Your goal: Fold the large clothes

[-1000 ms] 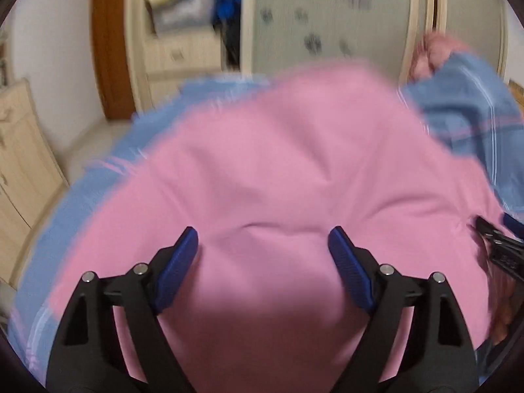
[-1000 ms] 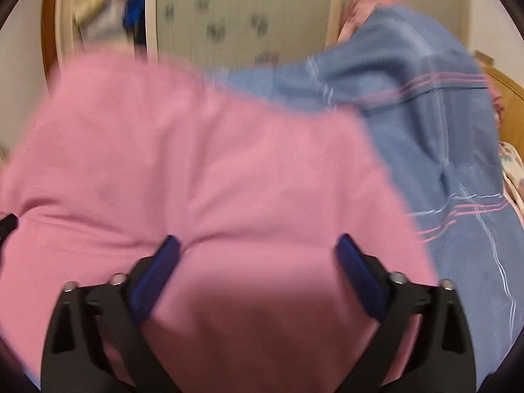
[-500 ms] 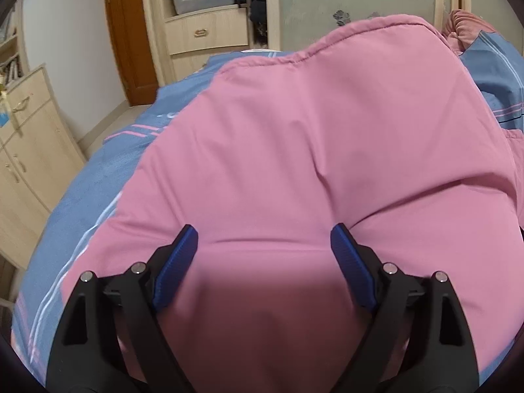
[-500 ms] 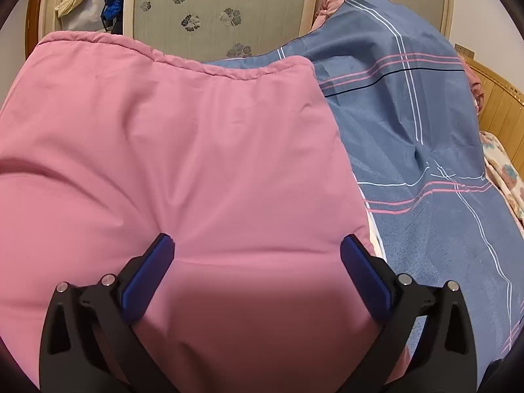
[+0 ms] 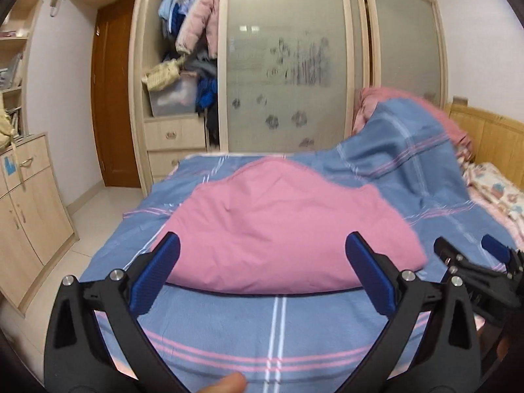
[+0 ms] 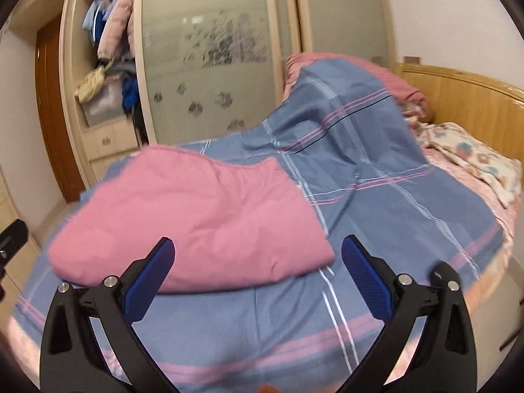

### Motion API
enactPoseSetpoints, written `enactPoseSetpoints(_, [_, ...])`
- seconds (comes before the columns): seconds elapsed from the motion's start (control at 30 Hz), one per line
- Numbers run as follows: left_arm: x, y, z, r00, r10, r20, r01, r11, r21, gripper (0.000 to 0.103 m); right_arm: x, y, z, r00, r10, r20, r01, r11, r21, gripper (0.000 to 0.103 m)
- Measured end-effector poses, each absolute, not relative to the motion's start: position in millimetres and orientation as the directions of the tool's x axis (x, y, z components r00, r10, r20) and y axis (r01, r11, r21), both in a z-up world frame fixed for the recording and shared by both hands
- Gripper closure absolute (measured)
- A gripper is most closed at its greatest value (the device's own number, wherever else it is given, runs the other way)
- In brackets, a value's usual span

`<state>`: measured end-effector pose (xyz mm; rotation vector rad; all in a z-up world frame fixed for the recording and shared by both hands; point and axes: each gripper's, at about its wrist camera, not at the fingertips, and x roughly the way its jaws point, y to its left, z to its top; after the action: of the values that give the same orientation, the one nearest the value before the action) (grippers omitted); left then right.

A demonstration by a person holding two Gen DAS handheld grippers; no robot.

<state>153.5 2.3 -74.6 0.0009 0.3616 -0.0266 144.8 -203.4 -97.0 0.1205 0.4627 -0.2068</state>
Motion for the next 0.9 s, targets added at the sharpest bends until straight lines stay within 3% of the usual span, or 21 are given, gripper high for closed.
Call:
enactPoseSetpoints(0.17, [97,-2,-49,0.929,0.006,-0.369,-0.016,1.0,-0.023,0.002,85,-184,-66,0.882,-0.251,-0.399,0.25,0.967,-0.056,0.001])
enactPoseSetpoints(0.37, [35,-8,-17,0.926,0.047,-0.374,-0.053,0.999,-0.005,0.002,23,-173,-18,0.91,-0.275,-0.311,0.254,0.961,-0.106,0.001])
enactPoseSetpoints(0.67, [-52,-11,33,0.953,0.091,-0.29,-0.092,0.996,0.012,0.002,-44,-174,36,0.938,-0.241,-0.248,0.237,0.97,-0.046,0.001])
enactPoseSetpoints(0.9, [-88,-12,51,0.958,0.127,-0.259,-0.128,0.992,0.011,0.002,-54,-169,40,0.935,-0.223,-0.276,0.222,0.974,-0.034,0.001])
